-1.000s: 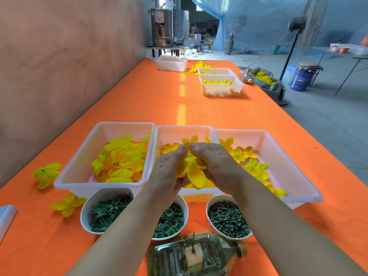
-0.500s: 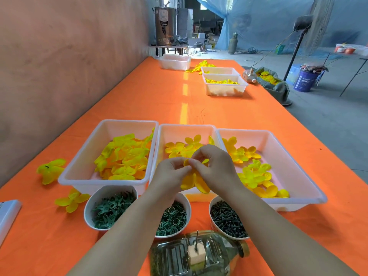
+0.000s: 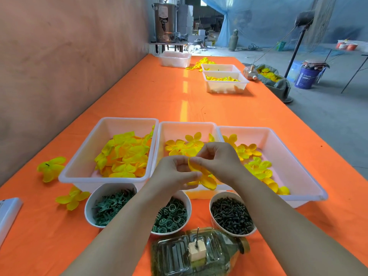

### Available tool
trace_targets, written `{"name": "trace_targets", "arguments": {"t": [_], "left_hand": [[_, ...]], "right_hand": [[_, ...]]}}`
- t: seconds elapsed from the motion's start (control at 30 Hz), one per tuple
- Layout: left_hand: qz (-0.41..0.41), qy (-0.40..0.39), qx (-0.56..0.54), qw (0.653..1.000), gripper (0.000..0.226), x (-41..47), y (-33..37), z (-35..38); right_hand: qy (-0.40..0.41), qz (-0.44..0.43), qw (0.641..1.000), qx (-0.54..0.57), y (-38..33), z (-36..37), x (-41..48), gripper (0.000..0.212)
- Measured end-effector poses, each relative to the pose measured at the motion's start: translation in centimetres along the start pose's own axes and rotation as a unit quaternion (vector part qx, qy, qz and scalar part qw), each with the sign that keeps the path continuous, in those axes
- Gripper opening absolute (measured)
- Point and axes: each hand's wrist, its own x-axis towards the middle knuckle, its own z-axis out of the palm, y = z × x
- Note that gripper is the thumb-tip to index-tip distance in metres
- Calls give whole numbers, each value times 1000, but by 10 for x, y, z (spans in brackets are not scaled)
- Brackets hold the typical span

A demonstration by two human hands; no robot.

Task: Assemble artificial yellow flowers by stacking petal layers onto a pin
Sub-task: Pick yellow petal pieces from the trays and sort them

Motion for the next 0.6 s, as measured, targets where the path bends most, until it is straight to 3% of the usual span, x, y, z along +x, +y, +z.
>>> {"name": "trace_targets", "arguments": {"t": [0.1, 0.27, 0.43, 0.6], "left_hand": [[-51, 6, -109, 993, 15, 1, 6, 3], [-86, 4, -195, 977, 20, 1, 7, 5], [-77, 26, -204, 976, 13, 0, 3, 6], [-94, 59, -245, 963, 14, -1, 1, 8]], "right_hand": [[10, -57, 996, -75, -2, -3, 2, 16], [13, -88, 994, -66, 1, -5, 0, 8], [34, -73, 997, -16, 4, -2, -4, 7], [62, -161, 982, -74, 0, 1, -11, 12]]}}
